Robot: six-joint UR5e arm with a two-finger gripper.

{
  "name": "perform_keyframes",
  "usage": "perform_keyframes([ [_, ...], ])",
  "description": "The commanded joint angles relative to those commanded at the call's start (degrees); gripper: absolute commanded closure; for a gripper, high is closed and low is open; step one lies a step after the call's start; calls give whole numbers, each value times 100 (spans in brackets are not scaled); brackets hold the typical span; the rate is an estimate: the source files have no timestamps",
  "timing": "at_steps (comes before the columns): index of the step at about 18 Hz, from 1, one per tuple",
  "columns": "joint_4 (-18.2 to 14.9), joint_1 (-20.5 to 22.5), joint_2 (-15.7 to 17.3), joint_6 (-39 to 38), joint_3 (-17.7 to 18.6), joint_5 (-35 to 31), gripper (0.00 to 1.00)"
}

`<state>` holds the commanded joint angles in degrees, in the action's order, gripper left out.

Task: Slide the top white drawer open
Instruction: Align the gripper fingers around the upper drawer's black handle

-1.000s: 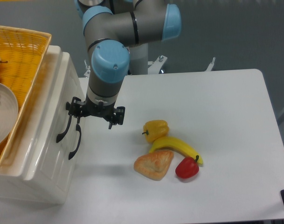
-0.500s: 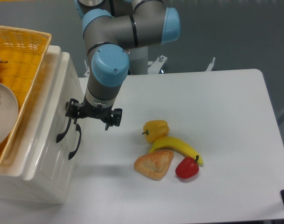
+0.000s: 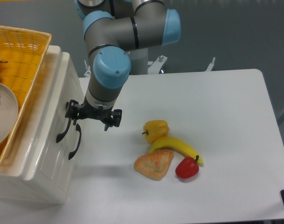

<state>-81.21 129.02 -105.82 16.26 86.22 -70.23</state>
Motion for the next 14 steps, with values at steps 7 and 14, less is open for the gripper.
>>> perform_keyframes([
  [7,-9,0,-9,-9,0,115,0],
  [14,-9,-17,-26,-18,26,115,0],
])
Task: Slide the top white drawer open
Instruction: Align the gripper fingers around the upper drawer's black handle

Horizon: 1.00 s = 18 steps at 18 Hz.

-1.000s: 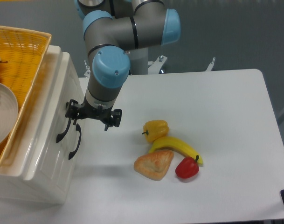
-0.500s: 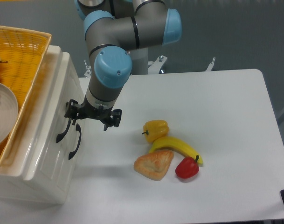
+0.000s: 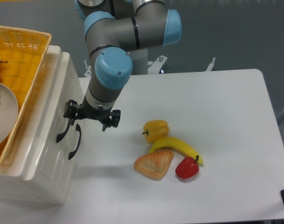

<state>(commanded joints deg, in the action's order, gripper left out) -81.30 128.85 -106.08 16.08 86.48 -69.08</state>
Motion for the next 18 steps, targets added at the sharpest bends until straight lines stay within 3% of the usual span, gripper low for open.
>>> perform_keyframes([
  [18,-18,-70,-9,-9,18,97,0],
])
